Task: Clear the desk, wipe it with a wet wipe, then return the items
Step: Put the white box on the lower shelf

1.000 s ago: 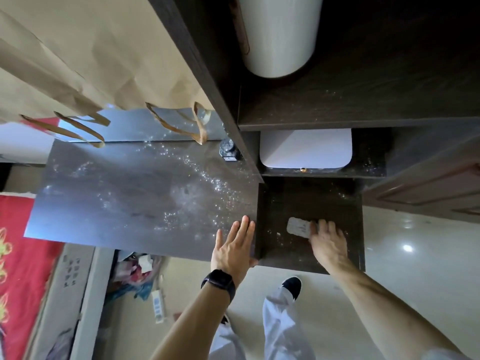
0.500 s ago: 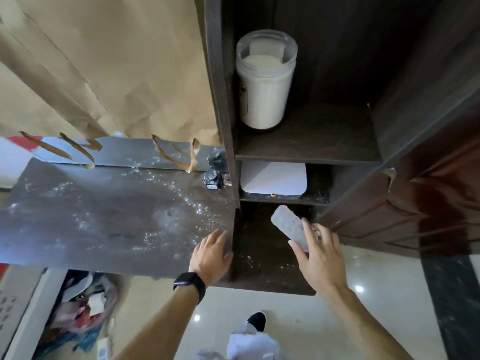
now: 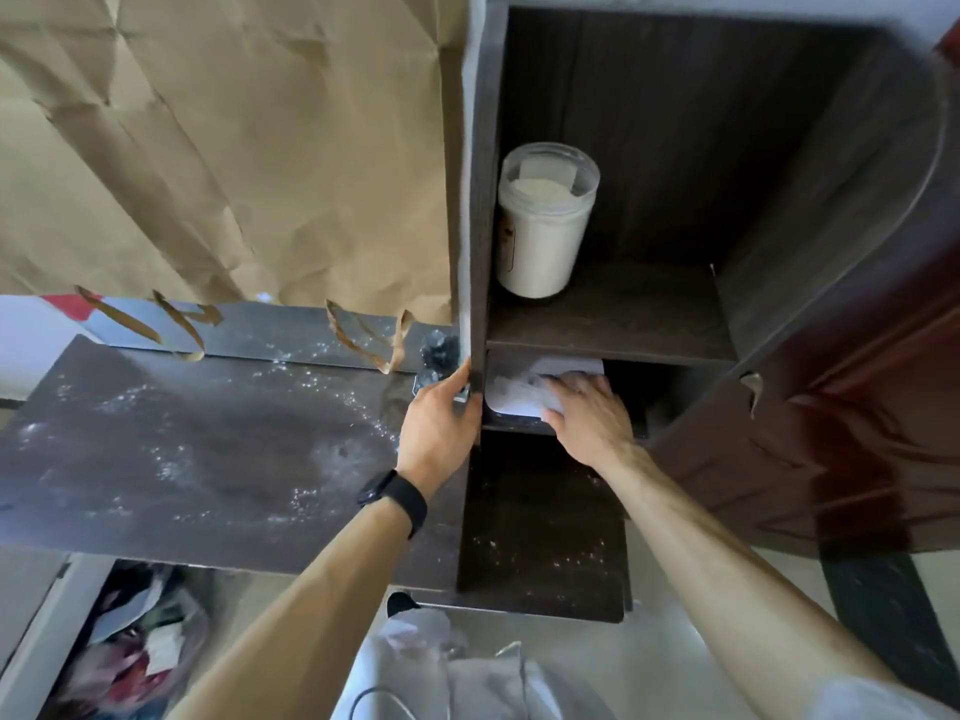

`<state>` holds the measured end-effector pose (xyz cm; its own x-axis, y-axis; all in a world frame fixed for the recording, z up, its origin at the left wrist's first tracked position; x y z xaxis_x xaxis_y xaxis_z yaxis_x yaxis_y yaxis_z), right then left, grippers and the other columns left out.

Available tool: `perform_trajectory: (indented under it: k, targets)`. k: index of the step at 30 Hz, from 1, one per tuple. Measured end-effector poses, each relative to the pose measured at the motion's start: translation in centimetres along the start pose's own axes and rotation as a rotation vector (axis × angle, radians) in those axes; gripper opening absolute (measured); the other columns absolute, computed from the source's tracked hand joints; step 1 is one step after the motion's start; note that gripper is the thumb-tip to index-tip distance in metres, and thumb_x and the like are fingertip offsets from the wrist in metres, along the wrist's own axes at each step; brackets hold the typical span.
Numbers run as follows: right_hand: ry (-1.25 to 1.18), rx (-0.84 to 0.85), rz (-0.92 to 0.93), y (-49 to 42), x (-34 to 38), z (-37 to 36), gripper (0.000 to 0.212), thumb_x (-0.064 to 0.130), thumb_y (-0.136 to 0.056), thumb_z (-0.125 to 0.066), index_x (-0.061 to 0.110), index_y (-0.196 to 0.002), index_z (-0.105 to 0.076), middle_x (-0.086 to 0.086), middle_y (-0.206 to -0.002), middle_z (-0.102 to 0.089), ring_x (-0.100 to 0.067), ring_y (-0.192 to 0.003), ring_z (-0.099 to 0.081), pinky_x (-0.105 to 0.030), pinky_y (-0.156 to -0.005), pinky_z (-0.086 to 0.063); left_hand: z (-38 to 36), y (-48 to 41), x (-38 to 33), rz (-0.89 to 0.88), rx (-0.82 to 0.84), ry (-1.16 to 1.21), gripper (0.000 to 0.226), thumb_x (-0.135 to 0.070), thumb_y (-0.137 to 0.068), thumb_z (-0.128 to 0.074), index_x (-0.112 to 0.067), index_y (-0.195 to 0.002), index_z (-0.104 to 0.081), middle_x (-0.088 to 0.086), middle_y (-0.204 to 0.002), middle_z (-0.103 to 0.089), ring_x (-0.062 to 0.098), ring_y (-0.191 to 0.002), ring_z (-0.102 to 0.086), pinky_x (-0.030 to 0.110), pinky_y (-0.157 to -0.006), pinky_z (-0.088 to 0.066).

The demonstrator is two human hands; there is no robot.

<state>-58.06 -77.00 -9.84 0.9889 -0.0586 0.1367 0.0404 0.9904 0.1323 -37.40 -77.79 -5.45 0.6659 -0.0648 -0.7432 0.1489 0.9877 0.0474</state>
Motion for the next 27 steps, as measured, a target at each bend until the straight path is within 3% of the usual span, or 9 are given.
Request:
perform_trajectory:
  k: [5,8,11,15,17,20,23,25,27]
  targets:
    - [-0.046,0.004,-0.005,-0.7,1.0,-1.8,0.065,0.015,-0.092,-0.052,0.040,-0.148,-0.029,0.001,-0.157,-0.029,-0.028,-0.141,-0.024,-0.044,-0.111,-0.033,0.3,-0.9,0.8,-0.033,0.101,-0.099,0.051,-0.030,-0.097,-0.051,-0.042,-0.146,-0.044,0.000,-0.115,-0.069,0.018,-0.088,-0.062,0.020,-0.069,-0.039]
    - [-0.099,-0.021,-0.011,-1.1,1.4,-3.1,0.077,0.002,-0.085,-0.055,0.038,-0.148,-0.030,0.001,-0.159,-0.024,-0.028,-0.147,-0.015,-0.044,-0.120,-0.018,0.3,-1.2,0.6,-0.010,0.107,-0.126,0.049,-0.032,-0.098,-0.049,-0.041,-0.146,-0.044,0.001,-0.114,-0.070,0.018,-0.079,-0.061,0.022,-0.068,-0.040]
    - [-0.113,-0.087,-0.011,-1.0,1.5,-3.4,0.075,-0.002,-0.082,-0.058,0.033,-0.145,-0.038,-0.001,-0.157,-0.031,-0.031,-0.146,-0.018,-0.047,-0.119,-0.020,0.3,-0.9,0.1,0.012,0.136,-0.095,0.052,-0.029,-0.099,-0.049,-0.038,-0.149,-0.040,-0.001,-0.102,-0.070,0.007,-0.058,-0.055,0.024,-0.058,-0.041]
    - [-0.128,-0.115,0.007,-0.9,1.4,-3.4,0.072,-0.002,-0.081,-0.059,0.029,-0.144,-0.041,-0.003,-0.155,-0.033,-0.032,-0.146,-0.019,-0.047,-0.119,-0.021,0.3,-0.6,-0.3,-0.002,0.153,-0.094,0.057,-0.024,-0.099,-0.050,-0.033,-0.154,-0.034,0.002,-0.099,-0.072,0.003,-0.056,-0.053,0.030,-0.061,-0.047]
    - [-0.134,-0.114,0.034,-0.9,1.3,-3.3,0.065,0.005,-0.087,-0.058,0.029,-0.145,-0.040,-0.004,-0.157,-0.031,-0.030,-0.147,-0.018,-0.047,-0.120,-0.019,0.3,-0.7,-0.1,-0.015,0.188,-0.089,0.063,-0.021,-0.098,-0.050,-0.037,-0.155,-0.028,0.002,-0.106,-0.072,0.008,-0.064,-0.060,0.029,-0.064,-0.052]
    - [-0.191,-0.158,0.028,0.0,1.1,-2.7,0.050,0.023,-0.095,-0.054,0.029,-0.144,-0.044,-0.004,-0.157,-0.030,-0.025,-0.147,-0.018,-0.044,-0.120,-0.019,0.2,-0.5,1.4,-0.022,0.266,-0.071,0.076,-0.011,-0.093,-0.052,-0.036,-0.158,-0.019,-0.006,-0.131,-0.063,0.015,-0.094,-0.067,0.023,-0.076,-0.051]
    - [-0.243,-0.303,-0.006,1.4,0.7,-2.5,0.049,0.024,-0.090,-0.064,0.025,-0.138,-0.052,-0.004,-0.152,-0.040,-0.025,-0.147,-0.022,-0.049,-0.115,-0.030,0.1,-0.2,5.1,0.070,0.300,-0.055,0.085,-0.006,-0.087,-0.053,-0.034,-0.159,-0.015,-0.007,-0.144,-0.054,0.020,-0.117,-0.062,0.033,-0.090,-0.054]
    - [-0.276,-0.395,-0.076,2.2,0.0,-2.3,0.049,0.025,-0.088,-0.068,0.020,-0.134,-0.056,-0.004,-0.147,-0.048,-0.024,-0.144,-0.029,-0.047,-0.112,-0.036,0.2,-0.1,7.9,0.119,0.324,-0.053,0.085,-0.006,-0.088,-0.053,-0.037,-0.158,-0.016,-0.006,-0.145,-0.053,0.020,-0.122,-0.060,0.027,-0.086,-0.054]
    - [-0.312,-0.481,-0.149,3.5,-0.3,-1.7,0.043,0.023,-0.088,-0.068,0.016,-0.130,-0.058,-0.004,-0.138,-0.056,-0.024,-0.135,-0.042,-0.041,-0.106,-0.043,0.3,-0.6,10.3,0.173,0.363,-0.062,0.080,-0.007,-0.091,-0.055,-0.038,-0.156,-0.021,-0.005,-0.145,-0.053,0.015,-0.112,-0.062,0.016,-0.075,-0.053]
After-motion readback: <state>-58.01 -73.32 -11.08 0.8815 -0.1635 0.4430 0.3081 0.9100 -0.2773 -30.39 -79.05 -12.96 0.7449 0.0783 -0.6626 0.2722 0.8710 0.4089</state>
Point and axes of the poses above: each hand's wrist, its own y-axis away from the middle knuckle, its own z-axis out of the back of the hand, x = y × z, the point moved 4 cm from there along -y, towards the middle knuckle
